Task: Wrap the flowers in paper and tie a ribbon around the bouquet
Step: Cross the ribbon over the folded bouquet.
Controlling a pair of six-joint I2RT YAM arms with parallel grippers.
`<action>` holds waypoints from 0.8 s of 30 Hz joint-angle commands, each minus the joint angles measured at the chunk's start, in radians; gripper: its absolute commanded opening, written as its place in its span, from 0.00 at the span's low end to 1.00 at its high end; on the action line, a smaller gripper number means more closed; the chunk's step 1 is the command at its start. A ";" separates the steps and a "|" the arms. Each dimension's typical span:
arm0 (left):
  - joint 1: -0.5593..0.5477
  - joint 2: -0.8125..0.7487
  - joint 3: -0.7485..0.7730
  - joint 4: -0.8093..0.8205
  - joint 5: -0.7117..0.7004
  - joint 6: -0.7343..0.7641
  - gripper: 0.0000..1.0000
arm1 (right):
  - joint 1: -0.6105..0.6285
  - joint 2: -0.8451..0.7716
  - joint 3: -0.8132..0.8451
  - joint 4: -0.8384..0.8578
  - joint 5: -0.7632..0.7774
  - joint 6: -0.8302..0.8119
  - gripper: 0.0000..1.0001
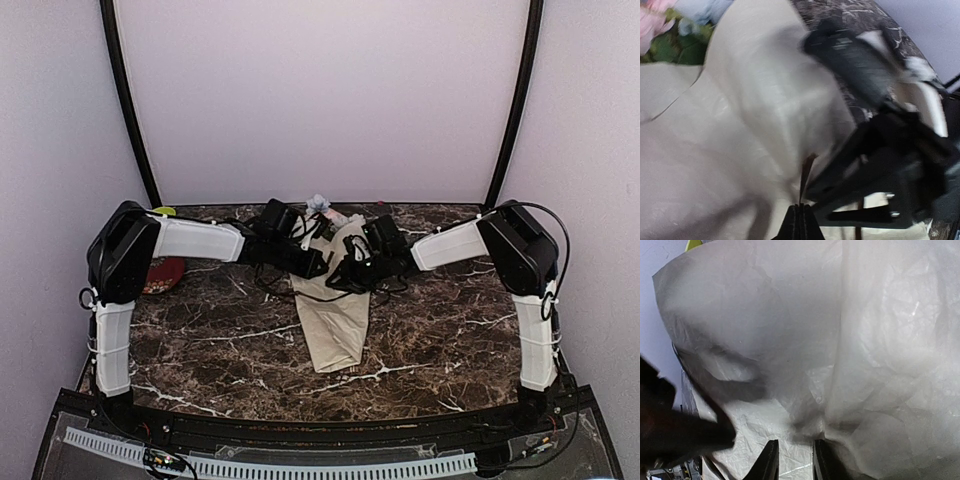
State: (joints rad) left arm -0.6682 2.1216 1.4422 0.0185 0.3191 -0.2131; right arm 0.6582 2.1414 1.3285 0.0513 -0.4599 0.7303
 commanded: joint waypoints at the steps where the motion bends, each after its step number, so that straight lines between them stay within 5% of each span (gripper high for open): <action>1: -0.130 -0.225 0.083 -0.115 -0.023 0.130 0.00 | -0.004 0.019 0.010 0.008 -0.031 -0.007 0.24; 5: -0.180 -0.328 0.080 -0.155 0.050 0.159 0.00 | -0.006 0.026 0.017 0.008 -0.034 -0.006 0.24; 14: -0.258 -0.405 0.020 -0.091 0.478 0.355 0.00 | -0.005 0.047 0.044 0.007 -0.064 -0.004 0.24; 17: -0.245 -0.365 0.053 -0.028 0.470 0.357 0.00 | -0.004 0.042 0.034 0.017 -0.070 0.005 0.24; 21: -0.140 -0.274 0.077 0.215 0.564 0.071 0.00 | -0.004 0.020 -0.003 0.057 -0.064 0.034 0.24; 24: -0.053 -0.187 0.084 0.288 0.443 -0.156 0.00 | -0.005 0.001 -0.027 0.100 -0.070 0.067 0.24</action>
State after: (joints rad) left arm -0.8417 1.8561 1.4963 0.1219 0.8101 -0.0639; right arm 0.6556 2.1674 1.3373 0.0849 -0.5159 0.7525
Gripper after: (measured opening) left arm 0.004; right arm 0.240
